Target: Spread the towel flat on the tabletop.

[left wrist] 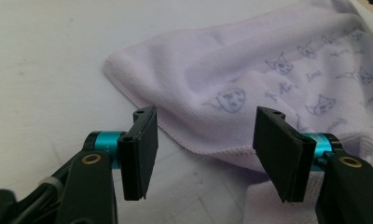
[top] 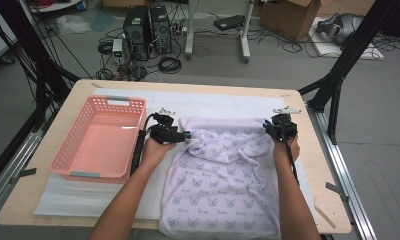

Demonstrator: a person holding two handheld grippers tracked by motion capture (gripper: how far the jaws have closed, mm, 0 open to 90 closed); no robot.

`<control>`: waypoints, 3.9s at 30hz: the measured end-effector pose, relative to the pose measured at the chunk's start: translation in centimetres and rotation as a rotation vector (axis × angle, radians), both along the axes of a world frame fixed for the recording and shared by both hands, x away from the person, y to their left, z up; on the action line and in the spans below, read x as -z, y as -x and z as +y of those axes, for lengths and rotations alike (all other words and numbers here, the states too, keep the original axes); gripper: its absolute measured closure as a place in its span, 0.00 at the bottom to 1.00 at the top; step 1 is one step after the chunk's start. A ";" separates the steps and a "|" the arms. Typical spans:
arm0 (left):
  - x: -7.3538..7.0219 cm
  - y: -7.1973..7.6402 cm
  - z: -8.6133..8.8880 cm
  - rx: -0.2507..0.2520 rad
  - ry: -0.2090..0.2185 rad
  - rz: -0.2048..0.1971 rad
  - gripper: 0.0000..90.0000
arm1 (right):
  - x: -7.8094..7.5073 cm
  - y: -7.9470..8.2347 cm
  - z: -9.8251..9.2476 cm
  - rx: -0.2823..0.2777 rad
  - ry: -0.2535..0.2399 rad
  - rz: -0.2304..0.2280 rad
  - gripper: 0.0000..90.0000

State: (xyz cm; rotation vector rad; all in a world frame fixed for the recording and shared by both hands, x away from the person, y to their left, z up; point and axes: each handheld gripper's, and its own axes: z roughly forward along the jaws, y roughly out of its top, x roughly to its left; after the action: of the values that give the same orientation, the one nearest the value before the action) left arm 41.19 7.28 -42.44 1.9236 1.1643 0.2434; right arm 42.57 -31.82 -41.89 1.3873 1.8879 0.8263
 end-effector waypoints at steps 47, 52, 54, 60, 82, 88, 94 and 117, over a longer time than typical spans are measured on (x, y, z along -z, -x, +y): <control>0.7 2.5 0.5 -0.013 -0.013 -0.049 0.49 | -1.4 7.7 1.0 -0.325 -0.153 0.059 0.58; 1.7 2.9 -0.4 0.037 -0.038 -0.021 0.47 | 0.3 7.5 1.9 -0.318 -0.108 0.141 0.59; 2.2 3.1 -0.9 0.047 -0.058 -0.037 0.46 | 1.4 7.1 2.0 -0.313 -0.075 0.186 0.63; 2.2 3.0 -0.9 0.021 -0.069 -0.082 0.87 | 2.2 6.4 1.9 -0.292 -0.087 0.141 0.92; 2.3 4.4 1.2 -0.089 -0.027 -0.064 0.53 | 0.7 5.9 0.1 -0.099 -0.152 -0.054 0.63; 2.4 6.6 1.3 -0.031 -0.076 -0.083 0.52 | -0.1 7.9 0.0 -0.167 -0.149 -0.062 0.63; 2.4 8.7 1.5 0.002 -0.092 -0.084 0.54 | 0.3 10.8 -0.3 -0.245 -0.119 -0.027 0.62; 2.8 11.8 2.4 0.048 -0.010 -0.073 0.37 | 2.0 16.9 -2.1 -0.281 -0.138 0.076 0.60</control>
State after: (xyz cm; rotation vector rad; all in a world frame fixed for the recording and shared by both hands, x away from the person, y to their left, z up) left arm 29.38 9.65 -45.24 1.9329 1.0695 0.2912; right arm 25.66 -33.94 -43.92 1.2646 2.1521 1.0714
